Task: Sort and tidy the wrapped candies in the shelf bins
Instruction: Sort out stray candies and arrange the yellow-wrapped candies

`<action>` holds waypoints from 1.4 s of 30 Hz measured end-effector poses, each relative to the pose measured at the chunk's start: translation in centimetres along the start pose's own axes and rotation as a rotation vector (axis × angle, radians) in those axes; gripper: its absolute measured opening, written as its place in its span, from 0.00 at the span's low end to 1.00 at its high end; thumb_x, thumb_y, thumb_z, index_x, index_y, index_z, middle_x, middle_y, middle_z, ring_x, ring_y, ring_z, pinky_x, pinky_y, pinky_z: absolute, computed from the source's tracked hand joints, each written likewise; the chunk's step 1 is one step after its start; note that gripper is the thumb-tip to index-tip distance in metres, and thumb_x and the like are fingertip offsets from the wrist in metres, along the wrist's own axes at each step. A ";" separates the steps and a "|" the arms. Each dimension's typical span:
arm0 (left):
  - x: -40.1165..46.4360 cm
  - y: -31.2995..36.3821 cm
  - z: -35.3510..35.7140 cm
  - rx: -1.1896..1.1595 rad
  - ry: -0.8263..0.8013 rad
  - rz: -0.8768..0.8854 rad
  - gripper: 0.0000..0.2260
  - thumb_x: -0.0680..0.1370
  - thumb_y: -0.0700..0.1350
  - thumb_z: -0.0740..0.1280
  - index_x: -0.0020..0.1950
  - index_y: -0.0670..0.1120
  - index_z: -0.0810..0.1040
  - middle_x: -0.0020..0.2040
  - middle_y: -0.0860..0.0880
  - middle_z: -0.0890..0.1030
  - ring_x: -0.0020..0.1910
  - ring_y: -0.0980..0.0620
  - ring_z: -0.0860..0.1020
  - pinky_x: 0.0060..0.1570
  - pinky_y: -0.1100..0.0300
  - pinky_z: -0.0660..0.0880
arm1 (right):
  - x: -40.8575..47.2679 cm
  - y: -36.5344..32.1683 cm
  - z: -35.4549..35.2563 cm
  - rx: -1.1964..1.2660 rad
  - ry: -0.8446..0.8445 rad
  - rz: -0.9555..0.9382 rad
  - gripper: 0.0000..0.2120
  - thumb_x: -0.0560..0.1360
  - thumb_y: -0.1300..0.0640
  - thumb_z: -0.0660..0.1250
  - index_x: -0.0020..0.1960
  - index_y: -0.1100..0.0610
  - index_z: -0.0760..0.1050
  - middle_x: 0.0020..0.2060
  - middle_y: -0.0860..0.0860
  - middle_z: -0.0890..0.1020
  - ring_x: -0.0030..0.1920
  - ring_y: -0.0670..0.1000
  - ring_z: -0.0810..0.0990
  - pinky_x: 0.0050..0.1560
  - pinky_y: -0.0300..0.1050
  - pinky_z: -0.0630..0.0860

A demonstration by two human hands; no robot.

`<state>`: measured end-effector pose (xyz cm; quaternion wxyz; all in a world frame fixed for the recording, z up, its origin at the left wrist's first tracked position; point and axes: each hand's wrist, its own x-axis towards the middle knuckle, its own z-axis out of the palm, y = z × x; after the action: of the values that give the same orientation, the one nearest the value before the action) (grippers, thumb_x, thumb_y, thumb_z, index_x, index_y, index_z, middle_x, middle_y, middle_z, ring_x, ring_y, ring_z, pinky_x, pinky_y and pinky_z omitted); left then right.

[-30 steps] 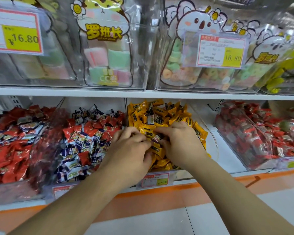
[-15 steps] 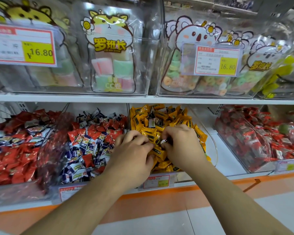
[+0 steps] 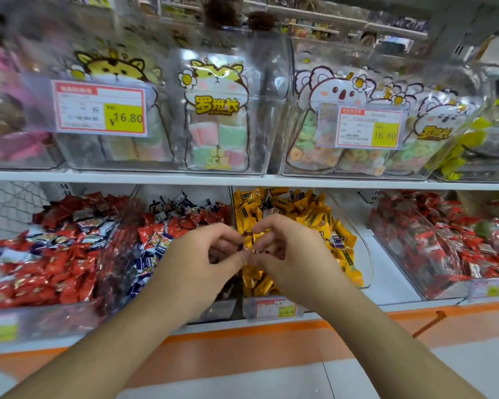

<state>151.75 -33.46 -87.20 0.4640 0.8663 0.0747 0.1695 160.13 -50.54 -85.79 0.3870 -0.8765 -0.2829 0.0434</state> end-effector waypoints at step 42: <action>0.0 -0.4 3.2 0.217 -0.170 0.165 0.18 0.82 0.58 0.64 0.72 0.64 0.70 0.72 0.75 0.61 0.71 0.75 0.59 0.67 0.72 0.60 | -0.5 5.6 -6.0 -0.076 0.345 0.053 0.13 0.83 0.49 0.65 0.41 0.49 0.79 0.35 0.46 0.80 0.38 0.44 0.77 0.38 0.41 0.73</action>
<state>152.89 -35.79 -89.15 0.3566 0.9258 -0.0182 0.1242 164.10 -57.71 -85.61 0.3950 -0.8922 -0.1906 -0.1081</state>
